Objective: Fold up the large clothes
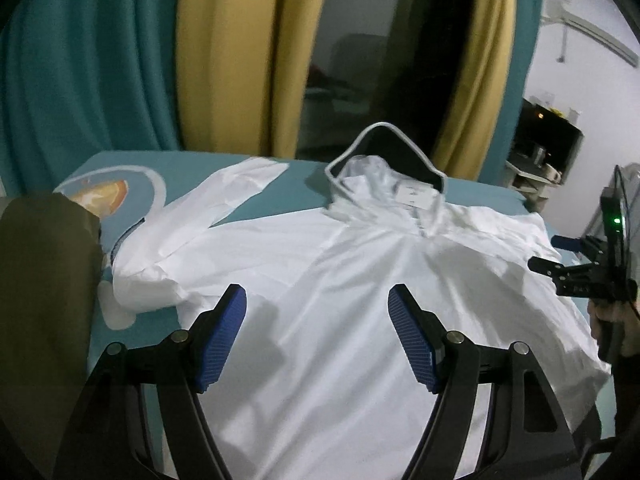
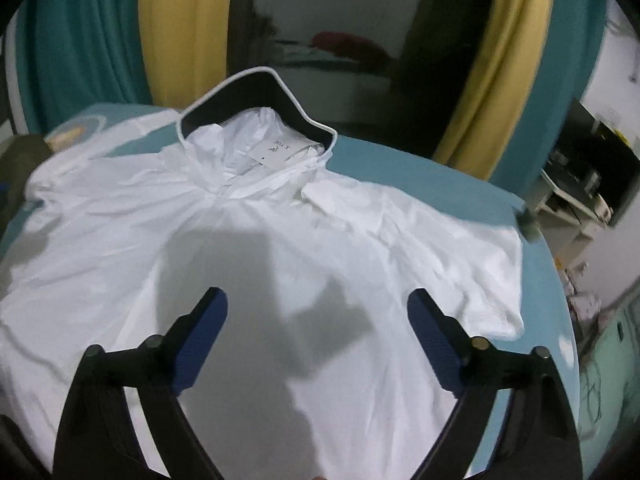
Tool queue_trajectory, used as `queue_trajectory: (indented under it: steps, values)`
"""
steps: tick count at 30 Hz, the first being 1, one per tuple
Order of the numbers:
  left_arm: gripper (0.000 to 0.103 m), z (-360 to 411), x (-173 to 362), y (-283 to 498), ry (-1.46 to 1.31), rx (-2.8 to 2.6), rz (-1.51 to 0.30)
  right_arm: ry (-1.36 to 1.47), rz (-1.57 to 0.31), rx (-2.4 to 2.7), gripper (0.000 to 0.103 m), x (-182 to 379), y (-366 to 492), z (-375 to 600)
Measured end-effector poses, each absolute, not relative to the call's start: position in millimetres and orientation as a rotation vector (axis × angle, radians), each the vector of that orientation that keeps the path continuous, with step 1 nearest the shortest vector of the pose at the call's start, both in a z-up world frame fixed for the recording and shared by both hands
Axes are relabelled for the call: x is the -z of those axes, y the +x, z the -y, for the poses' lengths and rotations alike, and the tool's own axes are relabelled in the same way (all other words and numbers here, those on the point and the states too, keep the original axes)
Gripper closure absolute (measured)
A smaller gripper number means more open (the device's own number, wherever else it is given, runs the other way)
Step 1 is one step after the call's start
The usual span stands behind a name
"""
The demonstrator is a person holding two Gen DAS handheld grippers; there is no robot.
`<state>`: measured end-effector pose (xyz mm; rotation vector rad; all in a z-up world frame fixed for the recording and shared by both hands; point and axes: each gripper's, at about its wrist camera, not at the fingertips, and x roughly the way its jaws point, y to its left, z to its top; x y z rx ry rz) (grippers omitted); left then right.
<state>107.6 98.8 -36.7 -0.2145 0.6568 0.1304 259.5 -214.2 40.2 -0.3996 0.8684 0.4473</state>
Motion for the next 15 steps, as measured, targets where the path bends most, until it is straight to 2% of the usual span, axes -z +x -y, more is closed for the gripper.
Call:
queue_trajectory:
  steps: [6,13,14,15]
  values:
    - [0.026,-132,51,128,-0.255,-0.190,-0.698,-0.497,-0.941,-0.466,0.031,-10,326,186]
    - [0.026,-162,65,136,-0.269,-0.233,-0.732,-0.562,-0.993,-0.457,0.034,20,371,174]
    - [0.026,-165,67,136,-0.272,-0.236,-0.735,-0.530,-0.995,-0.483,0.043,21,374,176]
    - [0.026,-168,68,136,-0.275,-0.238,-0.738,-0.504,-1.003,-0.498,0.063,20,379,176]
